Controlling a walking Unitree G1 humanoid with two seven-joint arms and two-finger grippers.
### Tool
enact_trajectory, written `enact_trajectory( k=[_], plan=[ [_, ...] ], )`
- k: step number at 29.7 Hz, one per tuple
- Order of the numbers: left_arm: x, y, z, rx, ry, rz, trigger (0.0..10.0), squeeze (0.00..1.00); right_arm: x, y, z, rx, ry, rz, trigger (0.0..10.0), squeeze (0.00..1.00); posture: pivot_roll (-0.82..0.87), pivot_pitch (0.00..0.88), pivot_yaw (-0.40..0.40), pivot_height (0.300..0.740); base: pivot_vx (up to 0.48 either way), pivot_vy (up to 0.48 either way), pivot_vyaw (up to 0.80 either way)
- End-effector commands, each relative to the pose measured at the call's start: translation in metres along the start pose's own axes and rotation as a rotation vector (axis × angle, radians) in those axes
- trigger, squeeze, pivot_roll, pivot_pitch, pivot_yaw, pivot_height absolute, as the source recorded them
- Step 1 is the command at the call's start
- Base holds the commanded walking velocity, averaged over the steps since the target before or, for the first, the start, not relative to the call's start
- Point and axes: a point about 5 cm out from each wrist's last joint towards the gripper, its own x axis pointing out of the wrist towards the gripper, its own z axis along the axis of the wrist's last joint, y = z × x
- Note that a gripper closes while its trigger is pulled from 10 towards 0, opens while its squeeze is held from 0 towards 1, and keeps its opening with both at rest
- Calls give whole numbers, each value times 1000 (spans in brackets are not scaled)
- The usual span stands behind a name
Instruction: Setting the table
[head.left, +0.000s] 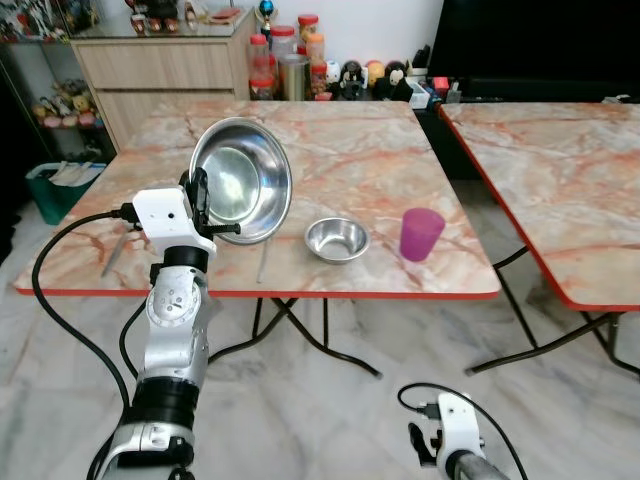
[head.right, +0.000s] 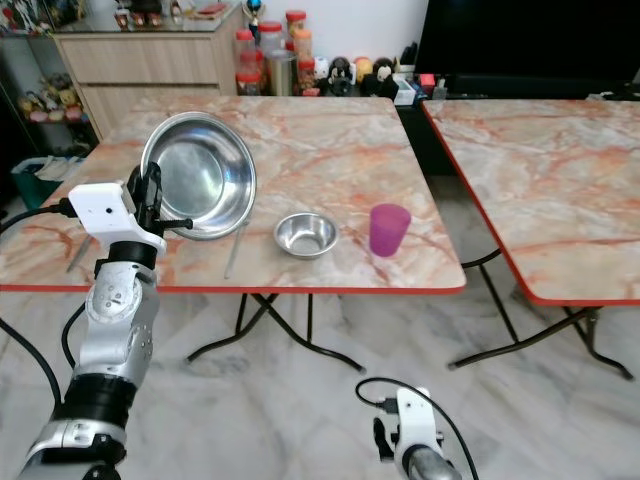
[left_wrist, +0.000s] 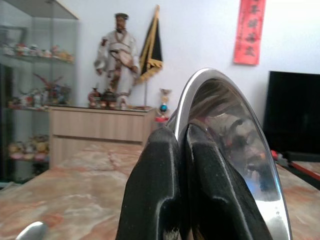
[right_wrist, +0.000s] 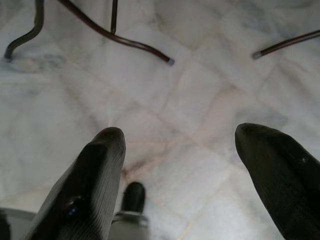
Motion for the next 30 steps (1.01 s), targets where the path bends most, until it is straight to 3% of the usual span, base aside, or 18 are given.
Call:
enact_trajectory(
  k=[1, 7, 9, 19, 22, 30],
  plan=[
    [6, -3, 9, -11, -35, -1, 10000, 0, 0, 0, 2, -11, -4, 1, 10000, 0, 0, 0, -31, 740, 0, -266, 0],
    [6, -4, 11, -12, -37, -1, 10000, 0, 1, 1, 4, -26, -19, -2, 10000, 0, 1, 0, -29, 740, 0, -264, 366],
    [6, -5, 12, -12, -38, -6, 10000, 0, 1, 1, 5, 16, -18, -4, 10000, 0, 2, 0, -28, 740, 0, -257, 0],
    [6, -6, 12, -13, -36, -8, 10000, 0, 0, -1, 4, -40, -21, -14, 10000, 0, -1, 0, -26, 740, 0, -258, 56],
    [6, -7, 12, -15, -35, -12, 10000, 0, 0, -1, 4, -26, -19, -18, 10000, 0, -1, 0, -26, 740, 0, -260, 706],
    [6, -8, 11, -20, -31, -15, 10000, 0, 1, -1, 5, -15, -17, -19, 10000, 0, 0, 0, -26, 740, 0, -257, 0]
  ],
)
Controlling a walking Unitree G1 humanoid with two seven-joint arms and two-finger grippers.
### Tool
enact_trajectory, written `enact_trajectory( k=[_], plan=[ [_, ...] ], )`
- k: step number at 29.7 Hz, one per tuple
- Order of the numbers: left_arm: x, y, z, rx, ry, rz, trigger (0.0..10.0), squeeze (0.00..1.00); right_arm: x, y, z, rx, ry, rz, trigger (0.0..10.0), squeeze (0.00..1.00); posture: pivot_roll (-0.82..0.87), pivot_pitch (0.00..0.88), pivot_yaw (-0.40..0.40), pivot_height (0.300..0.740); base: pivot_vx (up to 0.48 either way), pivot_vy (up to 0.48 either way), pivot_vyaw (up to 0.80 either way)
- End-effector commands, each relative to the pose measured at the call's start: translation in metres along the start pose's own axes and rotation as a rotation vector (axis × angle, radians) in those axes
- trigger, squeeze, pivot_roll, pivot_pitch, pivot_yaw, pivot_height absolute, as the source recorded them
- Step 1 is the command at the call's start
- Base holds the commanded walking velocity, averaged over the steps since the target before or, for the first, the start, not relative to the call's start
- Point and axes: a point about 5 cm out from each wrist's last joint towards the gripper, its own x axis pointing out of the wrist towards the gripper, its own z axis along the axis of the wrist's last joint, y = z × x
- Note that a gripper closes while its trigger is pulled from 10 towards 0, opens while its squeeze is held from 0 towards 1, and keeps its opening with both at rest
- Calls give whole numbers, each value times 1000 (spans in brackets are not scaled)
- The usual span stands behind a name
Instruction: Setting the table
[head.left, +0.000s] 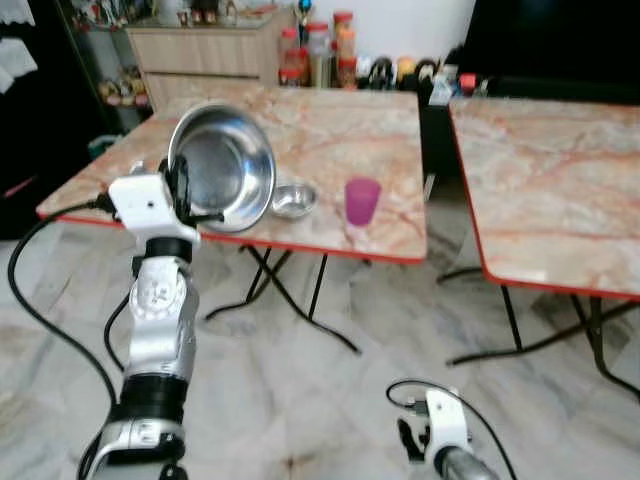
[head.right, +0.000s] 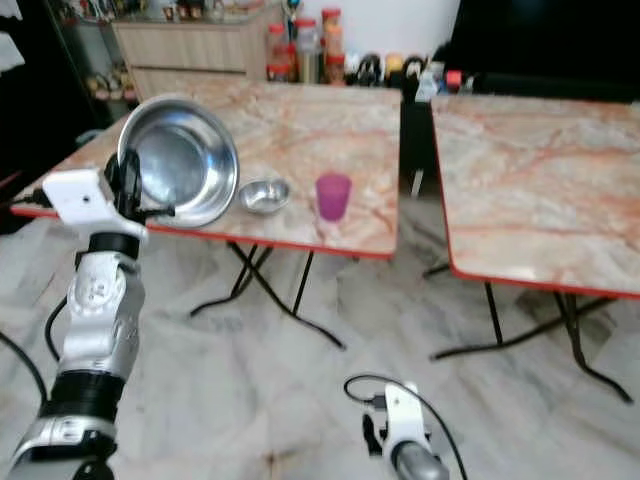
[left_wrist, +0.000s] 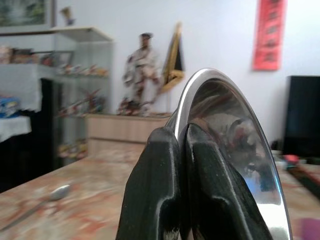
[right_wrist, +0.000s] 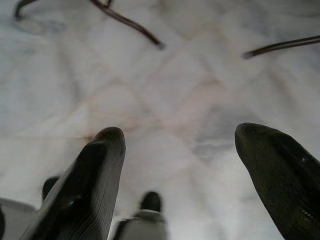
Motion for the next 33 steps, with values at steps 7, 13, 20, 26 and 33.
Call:
enact_trajectory(
  k=[7, 13, 20, 26, 33],
  plan=[
    [3, 2, 6, 4, -25, 3, 10000, 0, 1, 3, 4, 9, -16, 1, 10000, 0, -2, 0, -26, 740, 0, -257, 0],
    [2, -1, 6, -3, -22, -5, 10000, 0, 1, 1, 2, 18, -8, -3, 10000, 0, -4, 0, -26, 740, 0, -256, 0],
    [1, -3, 4, -9, -15, -13, 10000, 0, 0, 2, 1, 25, -10, 1, 10000, 0, -8, 0, -21, 740, 0, -257, 0],
    [-2, -7, 0, -18, 3, -30, 10000, 0, 0, 2, 1, 15, -11, 5, 10000, 0, -8, 0, -18, 740, 0, -261, 0],
    [-6, -18, -13, -17, 89, -93, 10000, 0, 0, 3, -1, 10, -4, 10, 10000, 0, -6, 0, -20, 740, 0, -150, 0]
  ],
)
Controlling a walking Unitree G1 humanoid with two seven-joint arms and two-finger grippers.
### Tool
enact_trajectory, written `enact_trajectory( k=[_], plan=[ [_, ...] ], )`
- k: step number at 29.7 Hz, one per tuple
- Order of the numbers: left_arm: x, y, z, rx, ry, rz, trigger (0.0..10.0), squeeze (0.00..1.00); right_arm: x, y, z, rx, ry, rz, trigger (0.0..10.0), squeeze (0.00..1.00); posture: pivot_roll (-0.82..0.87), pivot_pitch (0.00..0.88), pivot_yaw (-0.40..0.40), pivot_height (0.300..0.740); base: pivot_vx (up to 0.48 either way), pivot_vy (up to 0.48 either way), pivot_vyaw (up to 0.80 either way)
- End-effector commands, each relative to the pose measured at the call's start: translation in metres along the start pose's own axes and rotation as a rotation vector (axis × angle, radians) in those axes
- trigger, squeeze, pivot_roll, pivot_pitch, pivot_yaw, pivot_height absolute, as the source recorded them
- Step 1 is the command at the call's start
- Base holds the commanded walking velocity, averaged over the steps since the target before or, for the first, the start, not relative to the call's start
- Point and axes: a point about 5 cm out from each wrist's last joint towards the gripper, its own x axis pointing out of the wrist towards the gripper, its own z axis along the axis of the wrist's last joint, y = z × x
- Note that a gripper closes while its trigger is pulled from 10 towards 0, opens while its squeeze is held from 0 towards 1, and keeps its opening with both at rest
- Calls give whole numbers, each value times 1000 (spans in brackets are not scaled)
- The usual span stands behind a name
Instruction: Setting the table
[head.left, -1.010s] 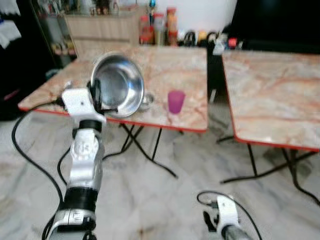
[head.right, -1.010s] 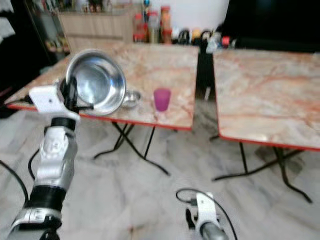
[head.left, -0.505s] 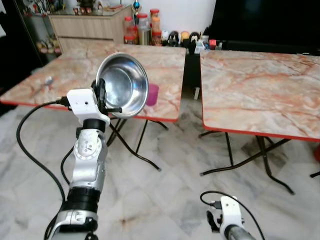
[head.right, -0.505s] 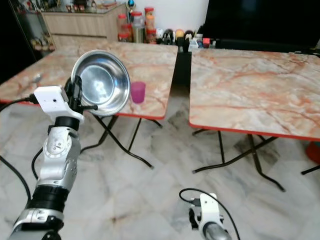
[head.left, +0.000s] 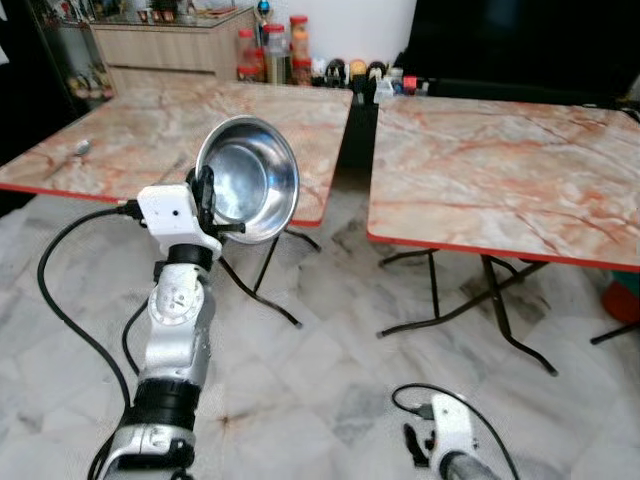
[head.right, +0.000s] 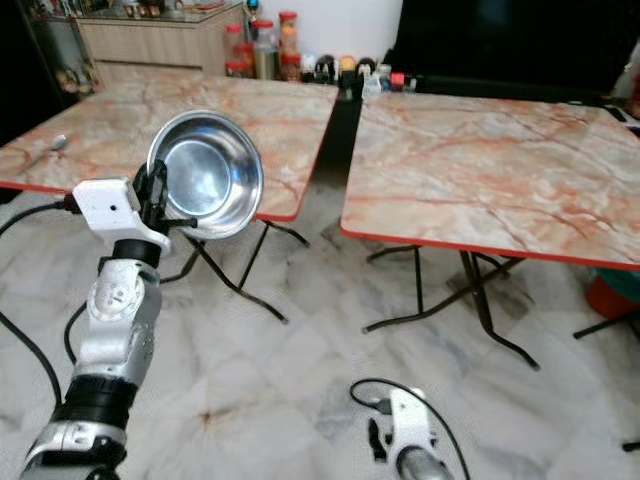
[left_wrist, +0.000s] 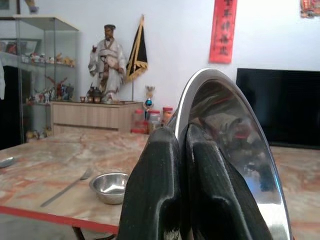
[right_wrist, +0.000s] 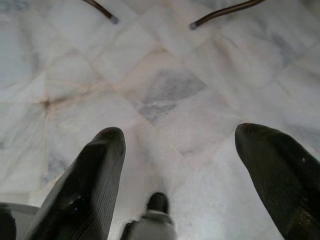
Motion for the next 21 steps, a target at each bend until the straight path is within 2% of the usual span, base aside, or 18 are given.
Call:
enact_trajectory(
  k=[1, 8, 21],
  plan=[
    [0, -10, -3, -10, 20, -41, 10000, 0, 0, -6, 2, -5, -9, -15, 10000, 0, -6, 0, -22, 740, 0, 0, 0],
    [-1, -16, -1, -49, 7, -44, 10000, 0, 0, -6, 3, -8, -10, -15, 10000, 0, -10, 0, -25, 740, 0, 0, 0],
    [0, -14, -1, -43, 16, -53, 10000, 0, 0, -5, 3, -17, -4, -14, 10000, 0, -5, 0, -25, 740, 354, 0, 0]
  ],
)
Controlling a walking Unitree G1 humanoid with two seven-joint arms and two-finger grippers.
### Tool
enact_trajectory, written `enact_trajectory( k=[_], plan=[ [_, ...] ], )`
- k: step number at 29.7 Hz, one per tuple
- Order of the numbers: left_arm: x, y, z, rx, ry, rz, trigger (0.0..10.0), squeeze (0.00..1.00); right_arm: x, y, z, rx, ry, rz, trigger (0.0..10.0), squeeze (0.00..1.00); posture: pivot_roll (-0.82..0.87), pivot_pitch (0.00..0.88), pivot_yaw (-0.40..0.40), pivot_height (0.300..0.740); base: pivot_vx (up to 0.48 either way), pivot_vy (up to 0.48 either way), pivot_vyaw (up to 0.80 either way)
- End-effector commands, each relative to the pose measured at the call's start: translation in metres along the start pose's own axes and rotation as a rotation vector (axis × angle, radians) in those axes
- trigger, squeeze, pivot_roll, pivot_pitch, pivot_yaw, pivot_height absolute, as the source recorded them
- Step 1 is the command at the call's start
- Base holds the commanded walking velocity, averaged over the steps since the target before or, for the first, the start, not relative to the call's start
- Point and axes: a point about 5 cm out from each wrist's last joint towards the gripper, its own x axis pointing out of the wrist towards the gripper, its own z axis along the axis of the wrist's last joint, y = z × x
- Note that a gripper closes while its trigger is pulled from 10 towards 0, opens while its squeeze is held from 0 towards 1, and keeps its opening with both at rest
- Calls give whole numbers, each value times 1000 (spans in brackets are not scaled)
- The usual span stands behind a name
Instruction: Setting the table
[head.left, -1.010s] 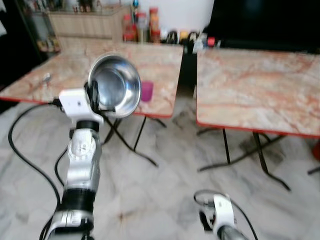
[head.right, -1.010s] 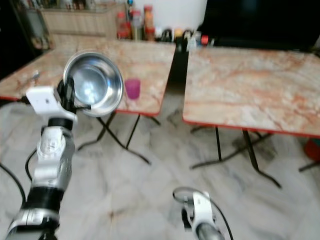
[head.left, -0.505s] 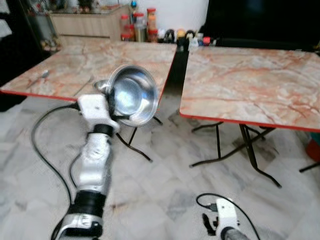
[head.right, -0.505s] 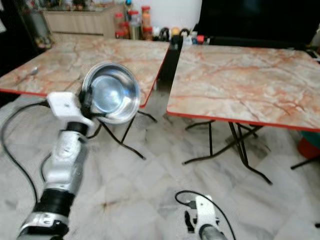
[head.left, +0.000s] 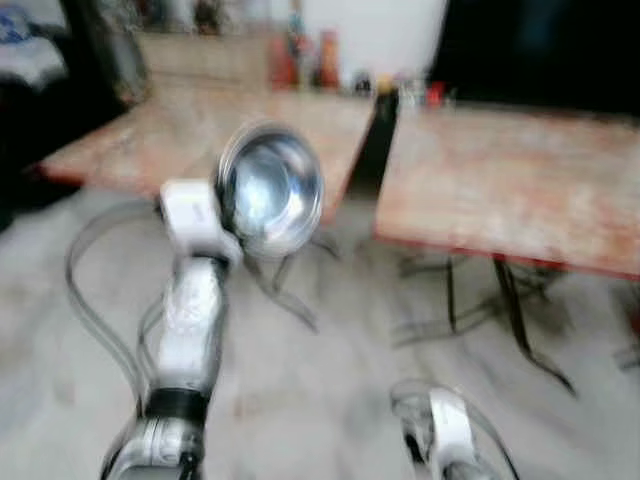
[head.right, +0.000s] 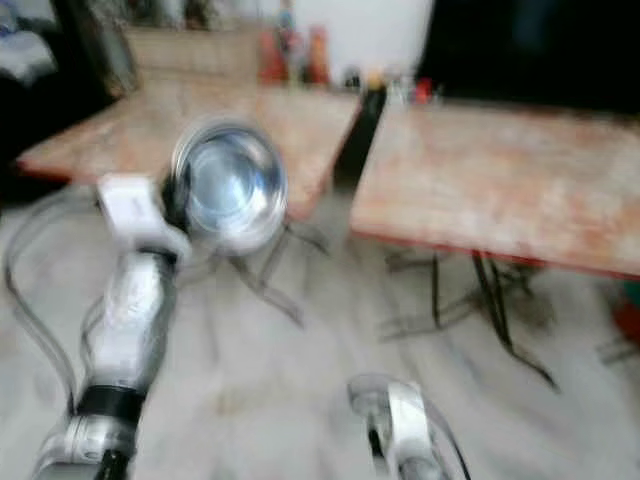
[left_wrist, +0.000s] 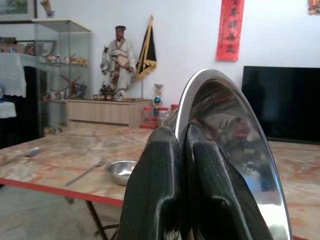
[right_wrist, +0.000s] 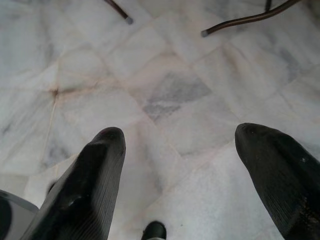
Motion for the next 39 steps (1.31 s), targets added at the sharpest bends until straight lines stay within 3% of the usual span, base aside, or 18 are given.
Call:
enact_trajectory(
  k=[1, 39],
  plan=[
    [7, -1, 9, -2, -35, -11, 10000, 0, 2, 3, 8, 1, -22, 8, 10000, 0, -5, 0, -25, 740, 368, 0, 0],
    [8, -16, 7, -4, -18, -76, 10000, 0, 2, 2, 7, 20, -24, 2, 10000, 0, -17, 0, -16, 740, 336, 0, 0]
  ],
)
